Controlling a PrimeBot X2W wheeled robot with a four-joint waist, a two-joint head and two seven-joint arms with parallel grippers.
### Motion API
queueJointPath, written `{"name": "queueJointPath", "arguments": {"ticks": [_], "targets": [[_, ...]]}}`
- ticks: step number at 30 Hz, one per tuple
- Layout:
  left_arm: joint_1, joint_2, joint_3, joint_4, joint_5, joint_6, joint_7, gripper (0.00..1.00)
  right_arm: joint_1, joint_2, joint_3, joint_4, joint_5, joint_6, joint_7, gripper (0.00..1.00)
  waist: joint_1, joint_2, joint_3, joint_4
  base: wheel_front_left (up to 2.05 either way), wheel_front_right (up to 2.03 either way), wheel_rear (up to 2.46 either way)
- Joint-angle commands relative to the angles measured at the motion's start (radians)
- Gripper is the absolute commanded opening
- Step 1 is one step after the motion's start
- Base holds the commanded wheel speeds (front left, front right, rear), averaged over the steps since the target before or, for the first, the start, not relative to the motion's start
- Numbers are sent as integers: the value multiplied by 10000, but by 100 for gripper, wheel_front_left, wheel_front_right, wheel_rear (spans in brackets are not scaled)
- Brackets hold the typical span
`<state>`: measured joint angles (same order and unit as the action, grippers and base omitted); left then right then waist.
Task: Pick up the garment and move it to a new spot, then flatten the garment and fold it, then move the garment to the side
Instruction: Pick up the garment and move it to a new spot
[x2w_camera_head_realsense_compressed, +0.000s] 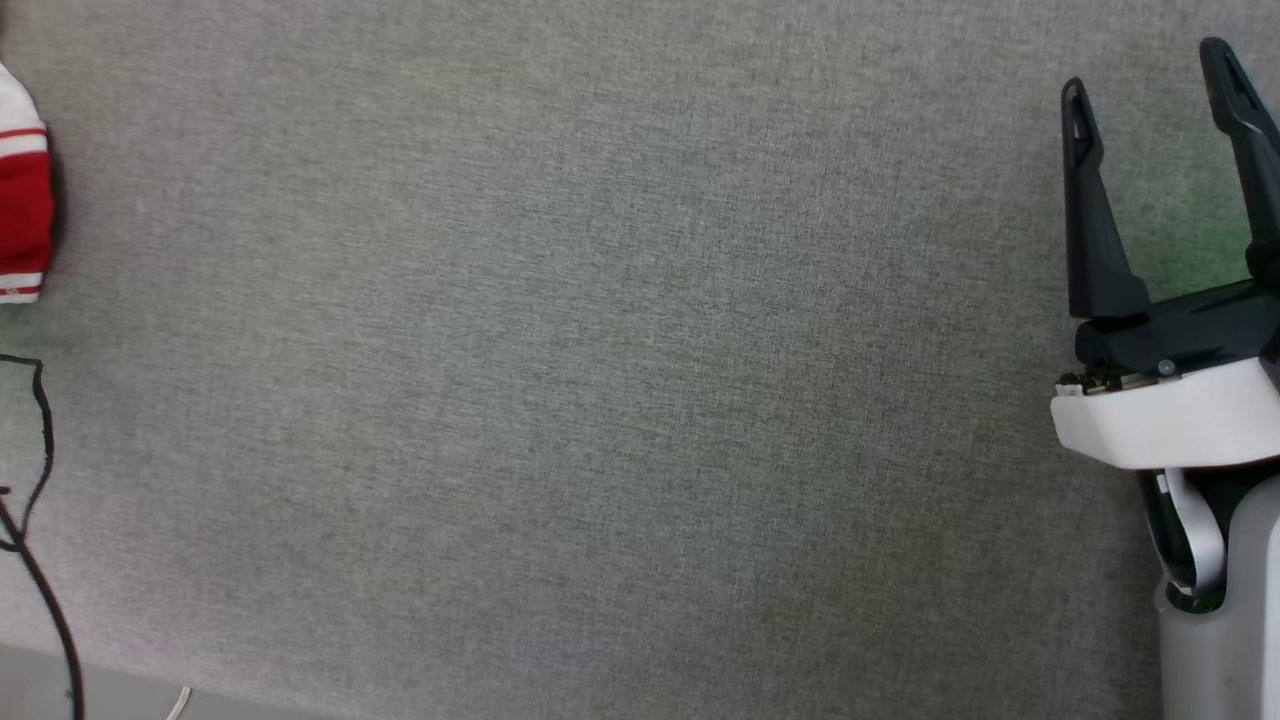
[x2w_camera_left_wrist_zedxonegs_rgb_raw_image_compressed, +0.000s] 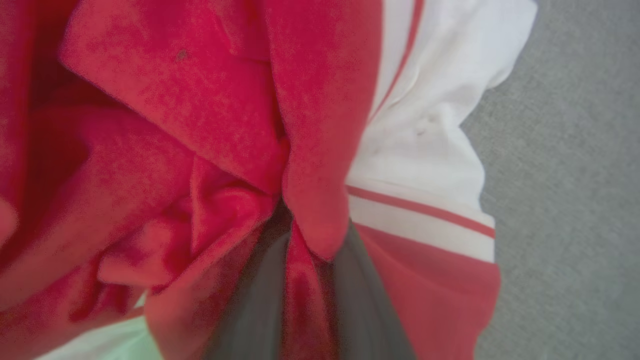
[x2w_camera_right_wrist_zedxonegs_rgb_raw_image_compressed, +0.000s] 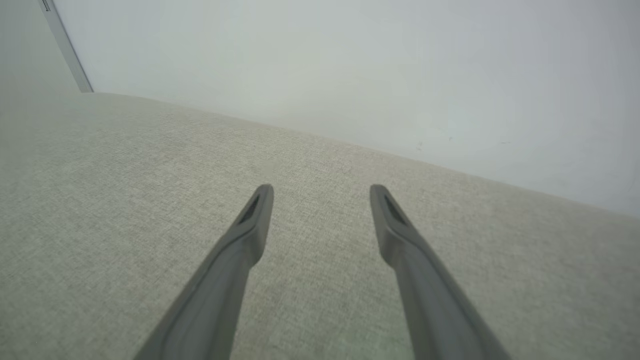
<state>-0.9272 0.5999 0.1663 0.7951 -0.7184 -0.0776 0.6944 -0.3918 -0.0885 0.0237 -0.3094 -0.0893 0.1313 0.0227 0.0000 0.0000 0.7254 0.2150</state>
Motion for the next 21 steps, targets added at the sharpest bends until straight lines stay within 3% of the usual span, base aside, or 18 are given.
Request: {"name": "queueJointPath", "arguments": {"ticks": [1, 10, 16, 21], "targets": [[330, -171, -207, 196, 224, 50, -184, 0, -118, -20, 29, 14, 27, -10, -112, 100, 0, 0, -214, 58, 0, 0, 0], [95, 129, -700, 167, 1221, -275, -3300, 0, 488, 174, -287, 524, 281, -10, -358, 100, 0, 0, -1729, 441, 0, 0, 0], [207, -68, -1068, 317, 1919, -258, -5648, 0, 1094, 319, -573, 892, 559, -10, -536, 100, 0, 0, -3049, 635, 0, 0, 0], [508, -540, -1259, 203, 2130, -189, -6845, 0, 1649, 380, -817, 1051, 828, -10, -589, 100, 0, 0, -3909, 627, 0, 0, 0]]}}
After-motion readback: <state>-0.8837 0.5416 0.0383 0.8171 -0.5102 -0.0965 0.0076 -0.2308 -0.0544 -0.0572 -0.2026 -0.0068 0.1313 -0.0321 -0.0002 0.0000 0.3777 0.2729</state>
